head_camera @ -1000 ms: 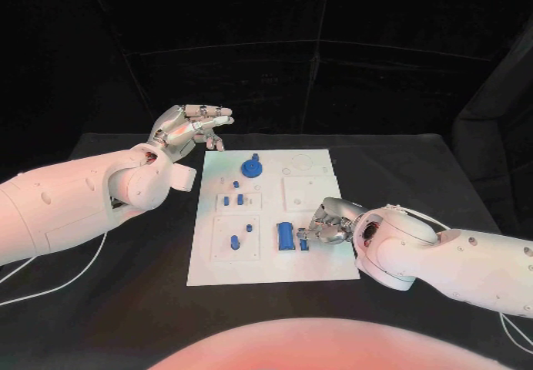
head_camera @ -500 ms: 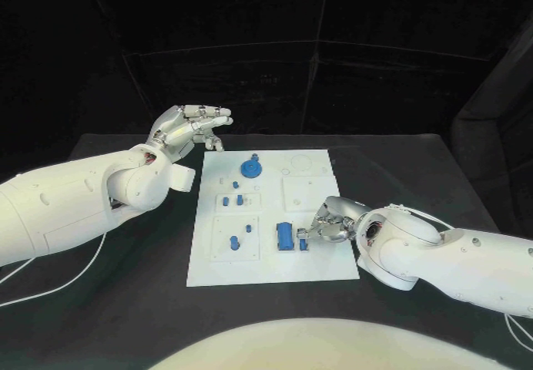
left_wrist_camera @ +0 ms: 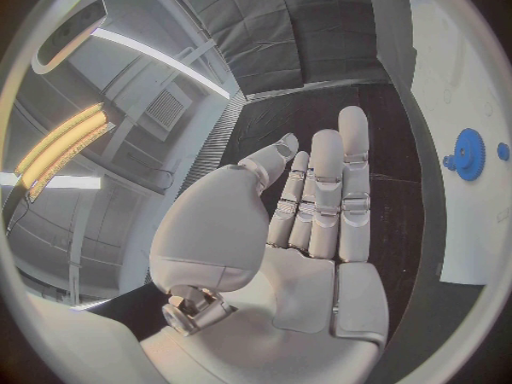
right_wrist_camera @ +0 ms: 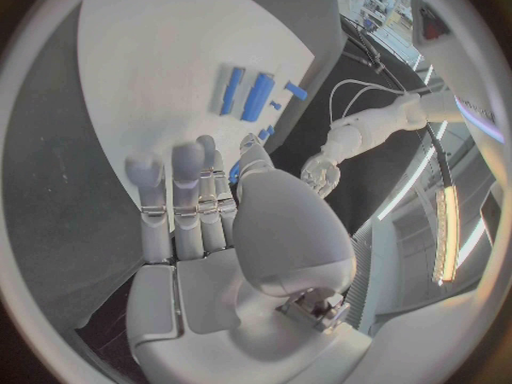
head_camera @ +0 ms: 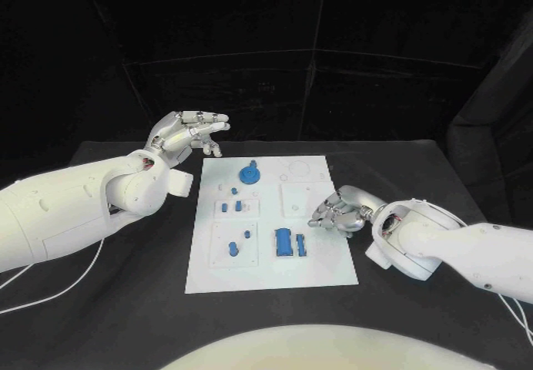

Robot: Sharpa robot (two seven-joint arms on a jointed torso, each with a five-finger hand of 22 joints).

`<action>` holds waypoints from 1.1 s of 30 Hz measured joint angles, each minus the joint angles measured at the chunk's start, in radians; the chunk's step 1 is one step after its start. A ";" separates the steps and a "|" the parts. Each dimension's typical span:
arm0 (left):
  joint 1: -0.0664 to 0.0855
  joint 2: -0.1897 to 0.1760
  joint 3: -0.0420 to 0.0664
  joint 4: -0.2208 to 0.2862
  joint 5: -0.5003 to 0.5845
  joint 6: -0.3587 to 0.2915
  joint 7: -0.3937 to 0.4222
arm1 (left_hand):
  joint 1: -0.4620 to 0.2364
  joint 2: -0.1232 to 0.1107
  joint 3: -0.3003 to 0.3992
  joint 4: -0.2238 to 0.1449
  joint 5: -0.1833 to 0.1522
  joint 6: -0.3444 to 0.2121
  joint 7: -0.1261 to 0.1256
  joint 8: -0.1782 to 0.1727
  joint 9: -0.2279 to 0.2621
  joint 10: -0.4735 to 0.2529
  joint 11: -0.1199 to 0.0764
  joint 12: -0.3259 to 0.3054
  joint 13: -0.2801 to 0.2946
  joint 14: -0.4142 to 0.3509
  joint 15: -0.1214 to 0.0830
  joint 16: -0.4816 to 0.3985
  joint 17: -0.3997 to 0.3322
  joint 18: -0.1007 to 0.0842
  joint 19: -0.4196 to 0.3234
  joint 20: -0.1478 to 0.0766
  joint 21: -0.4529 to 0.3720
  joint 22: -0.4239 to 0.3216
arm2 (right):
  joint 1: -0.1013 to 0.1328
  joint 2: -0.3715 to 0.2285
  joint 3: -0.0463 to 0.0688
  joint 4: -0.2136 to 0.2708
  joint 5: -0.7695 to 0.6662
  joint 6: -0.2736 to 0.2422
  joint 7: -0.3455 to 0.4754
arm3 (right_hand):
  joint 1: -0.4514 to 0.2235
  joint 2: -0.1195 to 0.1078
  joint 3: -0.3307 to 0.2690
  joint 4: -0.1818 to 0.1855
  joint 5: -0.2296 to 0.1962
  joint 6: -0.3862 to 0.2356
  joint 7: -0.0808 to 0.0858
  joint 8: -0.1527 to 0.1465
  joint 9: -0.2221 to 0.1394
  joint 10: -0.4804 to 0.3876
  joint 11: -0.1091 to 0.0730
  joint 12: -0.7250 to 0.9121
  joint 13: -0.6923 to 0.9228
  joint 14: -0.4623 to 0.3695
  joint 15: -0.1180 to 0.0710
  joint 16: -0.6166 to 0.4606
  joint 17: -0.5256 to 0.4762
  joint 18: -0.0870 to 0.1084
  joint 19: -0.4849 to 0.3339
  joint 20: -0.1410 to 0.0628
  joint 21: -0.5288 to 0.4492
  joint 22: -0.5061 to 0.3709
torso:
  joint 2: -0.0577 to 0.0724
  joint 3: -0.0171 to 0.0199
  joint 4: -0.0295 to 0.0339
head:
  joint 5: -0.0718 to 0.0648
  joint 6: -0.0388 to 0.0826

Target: Assemble the parts on the task board

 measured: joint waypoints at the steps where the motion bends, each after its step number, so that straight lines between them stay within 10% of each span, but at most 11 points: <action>1: 0.000 0.001 0.000 -0.003 0.000 0.001 0.000 | -0.004 0.002 -0.005 0.004 0.000 -0.003 -0.003 0.003 0.000 0.000 0.000 0.004 0.000 -0.009 0.001 0.000 -0.002 0.000 -0.008 0.001 -0.004 -0.002 | 0.009 0.002 0.000 -0.018 0.050 -0.002 0.039 | 0.021 0.006 0.004 -0.006 0.000 -0.010 0.010 0.000 -0.004 -0.023 0.013 -0.065 -0.058 -0.028 0.012 -0.078 -0.050 0.007 -0.041 0.010 -0.087 -0.070 | -0.002 -0.0005 0.0006 | -0.001 0.003; 11: -0.004 0.039 0.000 -0.083 0.026 0.020 -0.001 | -0.026 0.007 -0.040 0.015 0.000 -0.006 -0.006 0.026 -0.001 0.002 0.001 0.018 -0.012 -0.163 0.018 -0.249 -0.118 0.000 -0.159 0.018 -0.164 -0.100 | 0.072 0.131 0.001 -0.319 0.519 0.022 0.437 | 0.092 0.035 0.011 -0.072 -0.022 -0.034 0.060 -0.041 -0.092 -0.068 0.092 -0.319 -0.455 -0.229 0.121 -0.598 -0.356 0.007 -0.165 0.110 -0.564 -0.434 | -0.037 -0.0098 0.0010 | -0.014 0.045; 18: -0.021 0.102 0.000 -0.200 0.047 0.037 -0.001 | -0.039 0.003 -0.080 0.038 0.009 -0.041 0.010 -0.012 -0.005 -0.010 0.038 -0.105 -0.013 -0.341 0.113 -0.618 -0.270 0.000 -0.421 0.101 -0.418 -0.265 | 0.080 0.250 0.003 -0.518 0.677 0.062 0.607 | 0.056 0.042 0.009 -0.125 -0.027 -0.061 0.061 -0.041 -0.178 -0.123 0.117 -0.319 -0.613 -0.267 0.151 -0.728 -0.503 0.007 -0.162 0.155 -0.745 -0.590 | -0.063 -0.0134 -0.0046 | -0.014 0.088; 26: -0.057 0.160 0.001 -0.291 0.066 0.039 0.001 | -0.032 0.010 -0.152 0.046 0.009 -0.062 0.013 -0.059 -0.005 -0.038 0.066 -0.213 -0.013 -0.379 0.145 -0.783 -0.318 0.000 -0.583 0.159 -0.518 -0.357 | 0.081 0.340 0.003 -0.661 0.766 0.112 0.692 | 0.012 0.056 0.012 -0.161 -0.027 -0.065 0.065 -0.041 -0.229 -0.134 0.121 -0.319 -0.690 -0.260 0.162 -0.731 -0.575 0.007 -0.145 0.172 -0.828 -0.671 | -0.086 -0.0097 -0.0095 | -0.011 0.106; 33: -0.063 0.148 0.007 -0.264 0.065 0.026 -0.002 | -0.316 0.015 -0.214 0.092 -0.027 -0.277 -0.035 -0.114 -0.047 -0.251 0.025 -0.249 -0.052 -0.576 0.107 -0.841 -0.360 -0.022 -0.734 0.097 -0.568 -0.400 | 0.076 0.325 0.005 -0.624 0.769 0.100 0.690 | -0.313 -0.001 0.041 -0.178 -0.060 -0.274 0.021 -0.087 -0.266 -0.370 0.081 -0.365 -0.740 -0.497 0.131 -0.774 -0.631 -0.018 -0.351 0.111 -0.885 -0.735 | -0.086 -0.0063 -0.0089 | -0.005 0.118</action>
